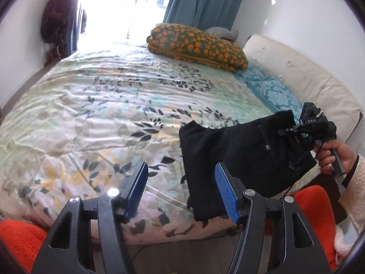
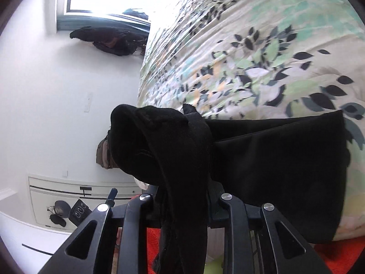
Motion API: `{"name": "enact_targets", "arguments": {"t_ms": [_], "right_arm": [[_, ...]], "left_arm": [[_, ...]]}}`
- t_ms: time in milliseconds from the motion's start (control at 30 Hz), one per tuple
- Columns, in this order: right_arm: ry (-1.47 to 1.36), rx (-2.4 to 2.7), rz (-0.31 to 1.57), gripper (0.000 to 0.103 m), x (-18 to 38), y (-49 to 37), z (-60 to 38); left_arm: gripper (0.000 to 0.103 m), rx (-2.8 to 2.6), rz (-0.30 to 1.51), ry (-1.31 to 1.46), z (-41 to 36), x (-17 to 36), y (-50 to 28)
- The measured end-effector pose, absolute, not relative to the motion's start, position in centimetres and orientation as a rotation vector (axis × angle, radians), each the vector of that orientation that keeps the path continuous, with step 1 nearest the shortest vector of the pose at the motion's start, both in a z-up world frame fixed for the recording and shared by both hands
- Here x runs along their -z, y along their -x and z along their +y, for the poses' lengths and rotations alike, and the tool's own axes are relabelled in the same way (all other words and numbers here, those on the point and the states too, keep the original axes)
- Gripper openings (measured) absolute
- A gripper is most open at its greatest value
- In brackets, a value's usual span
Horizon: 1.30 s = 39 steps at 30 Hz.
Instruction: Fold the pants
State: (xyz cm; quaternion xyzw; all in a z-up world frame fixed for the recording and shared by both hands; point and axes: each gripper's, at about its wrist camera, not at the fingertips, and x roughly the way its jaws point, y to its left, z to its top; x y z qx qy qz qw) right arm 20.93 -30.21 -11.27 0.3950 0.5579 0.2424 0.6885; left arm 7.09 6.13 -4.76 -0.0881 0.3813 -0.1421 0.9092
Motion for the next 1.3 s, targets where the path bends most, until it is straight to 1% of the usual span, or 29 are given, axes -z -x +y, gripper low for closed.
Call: {"name": "enact_targets", "arguments": {"t_ms": [100, 200, 233, 267, 300, 333, 367, 433, 467, 533, 600, 633, 667, 700, 733, 767, 800, 833, 867, 900, 933, 1000, 1033, 1067, 1133, 1200, 1233, 1267, 1300], "right_arm": [[-0.905, -0.473, 1.249, 0.025, 13.4, -20.4, -34.1], [-0.892, -0.412, 1.255, 0.025, 15.6, -20.1, -36.6], [-0.909, -0.396, 1.254, 0.027, 16.4, -20.1, -37.4], [-0.901, -0.371, 1.258, 0.036, 17.1, -19.9, -37.8], [-0.877, -0.330, 1.262, 0.042, 17.5, -19.6, -38.3], [-0.852, -0.278, 1.266, 0.056, 17.8, -19.1, -38.8], [-0.842, -0.242, 1.255, 0.064, 17.8, -18.6, -39.4], [-0.824, -0.167, 1.178, 0.068, 16.4, -16.9, -41.1], [-0.784, -0.119, 1.132, 0.068, 15.0, -16.1, -41.7], [-0.662, -0.040, 1.048, 0.068, 11.8, -14.2, -41.9], [-0.540, -0.053, 0.981, 0.068, 8.7, -12.7, -40.1], [-0.485, -0.100, 0.958, 0.065, 7.4, -12.0, -38.4], [-0.431, -0.153, 0.947, 0.057, 6.5, -11.5, -36.5], [-0.382, -0.200, 0.935, 0.051, 6.1, -11.3, -34.3], [-0.351, -0.247, 0.924, 0.041, 6.2, -11.2, -32.1], [-0.345, -0.294, 0.929, 0.036, 6.7, -10.9, -30.5], [-0.351, -0.325, 0.963, 0.033, 8.2, -11.1, -29.3], [-0.345, -0.301, 1.020, 0.027, 10.3, -11.3, -28.7], [-0.314, -0.223, 1.083, 0.018, 12.8, -11.4, -28.6], [-0.266, -0.139, 1.128, 0.003, 14.9, -11.1, -28.9], [-0.243, -0.081, 1.135, 0.000, 16.5, -10.6, -29.7], [-0.362, -0.074, 1.111, 0.000, 17.0, -9.9, -31.2], [-0.348, -0.065, 1.101, 0.000, 16.2, -9.9, -31.2], [-0.304, -0.053, 1.078, 0.009, 15.2, -9.9, -30.9], [-0.280, -0.067, 1.005, 0.011, 12.8, -9.6, -30.5], [-0.248, -0.081, 0.945, 0.016, 10.8, -10.4, -30.0], [-0.213, -0.089, 0.924, 0.022, 10.0, -11.4, -29.5], [-0.177, -0.095, 0.916, 0.026, 9.6, -12.4, -29.0], [-0.155, -0.098, 0.911, 0.026, 9.4, -13.6, -28.6]], "left_arm": [[0.063, 0.312, 0.842, 0.138, 4.4, 6.6, -7.3], [0.063, 0.333, 0.862, 0.082, 2.0, 7.1, -7.0], [0.064, 0.334, 0.869, 0.062, 1.3, 7.1, -7.0], [0.064, 0.329, 0.877, 0.042, 0.8, 7.3, -7.2], [0.066, 0.318, 0.889, 0.023, 0.3, 7.4, -7.3], [0.071, 0.307, 0.903, 0.009, -0.1, 7.6, -7.6], [0.073, 0.298, 0.910, 0.000, -0.6, 7.7, -7.8], [0.081, 0.285, 0.905, -0.012, -1.3, 7.7, -8.2], [0.082, 0.287, 0.897, -0.020, -1.9, 7.6, -8.4], [0.086, 0.297, 0.879, -0.045, -3.4, 7.5, -8.7], [0.087, 0.319, 0.875, -0.076, -5.6, 7.7, -9.3], [0.087, 0.331, 0.876, -0.097, -6.9, 8.0, -9.7], [0.087, 0.342, 0.878, -0.123, -8.2, 8.4, -10.0], [0.087, 0.349, 0.881, -0.150, -9.4, 9.1, -10.3], [0.087, 0.355, 0.884, -0.172, -10.6, 9.8, -10.5], [0.087, 0.365, 0.890, -0.192, -11.7, 10.7, -10.7], [0.088, 0.375, 0.905, -0.219, -12.7, 11.7, -10.9], [0.090, 0.377, 0.926, -0.254, -13.6, 13.1, -11.0], [0.092, 0.379, 0.964, -0.297, -14.5, 14.7, -11.1], [0.094, 0.383, 0.996, -0.335, -15.1, 16.2, -11.1], [0.095, 0.383, 0.984, -0.350, -15.3, 16.9, -10.8], [0.097, 0.363, 0.948, -0.326, -14.7, 16.0, -10.1], [0.097, 0.359, 0.971, -0.305, -14.4, 15.5, -10.2], [0.097, 0.357, 0.984, -0.275, -14.0, 14.8, -10.5], [0.097, 0.348, 0.951, -0.206, -13.1, 13.2, -11.6], [0.098, 0.323, 0.926, -0.167, -12.8, 12.0, -13.5], [0.098, 0.311, 0.928, -0.158, -13.0, 11.7, -14.8], [0.098, 0.298, 0.934, -0.154, -13.2, 11.7, -16.1], [0.098, 0.286, 0.940, -0.151, -13.4, 11.8, -17.3]]}}
